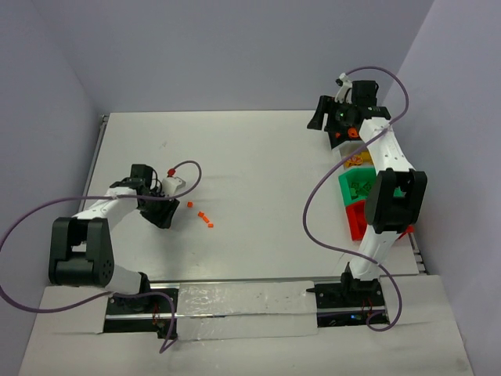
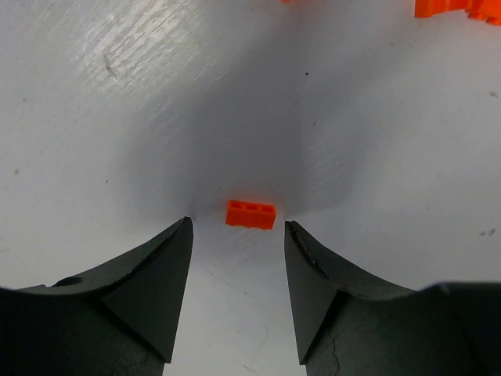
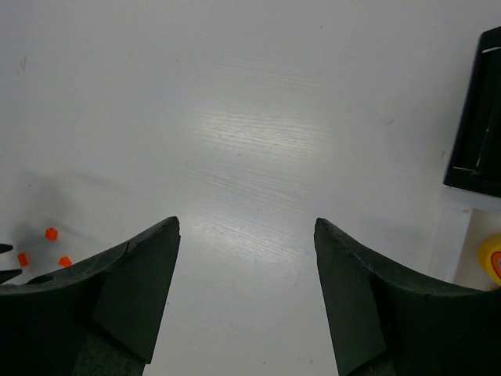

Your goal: Sort the legos into containers by color

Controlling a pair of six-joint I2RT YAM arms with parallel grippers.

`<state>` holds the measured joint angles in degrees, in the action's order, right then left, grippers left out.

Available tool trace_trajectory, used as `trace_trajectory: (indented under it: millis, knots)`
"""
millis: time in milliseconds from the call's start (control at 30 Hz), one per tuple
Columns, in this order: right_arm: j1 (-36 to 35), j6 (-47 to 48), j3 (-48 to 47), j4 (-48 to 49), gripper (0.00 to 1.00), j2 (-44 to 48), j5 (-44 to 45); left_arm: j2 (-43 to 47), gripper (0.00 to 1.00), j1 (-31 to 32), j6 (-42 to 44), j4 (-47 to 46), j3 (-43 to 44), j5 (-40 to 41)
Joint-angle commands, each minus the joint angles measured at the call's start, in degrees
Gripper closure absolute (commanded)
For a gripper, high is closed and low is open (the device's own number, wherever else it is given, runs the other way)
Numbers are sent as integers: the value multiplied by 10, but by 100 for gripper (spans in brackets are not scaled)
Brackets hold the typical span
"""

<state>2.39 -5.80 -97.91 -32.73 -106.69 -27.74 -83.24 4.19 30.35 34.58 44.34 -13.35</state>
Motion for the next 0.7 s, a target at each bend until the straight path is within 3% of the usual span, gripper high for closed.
trace_trajectory:
  millis: [0,400,667]
  knots:
    - [-5,-6,-4,2,24,19,-21,-20,42,2,49,-35,8,-25]
    - [-5,1,-6,-7,24,16,-31,-43,55,6,79,-37,2,-40]
    - [-6,-4,-15,-10,24,9,-36,-25,56,14,70,-36,-31,-20]
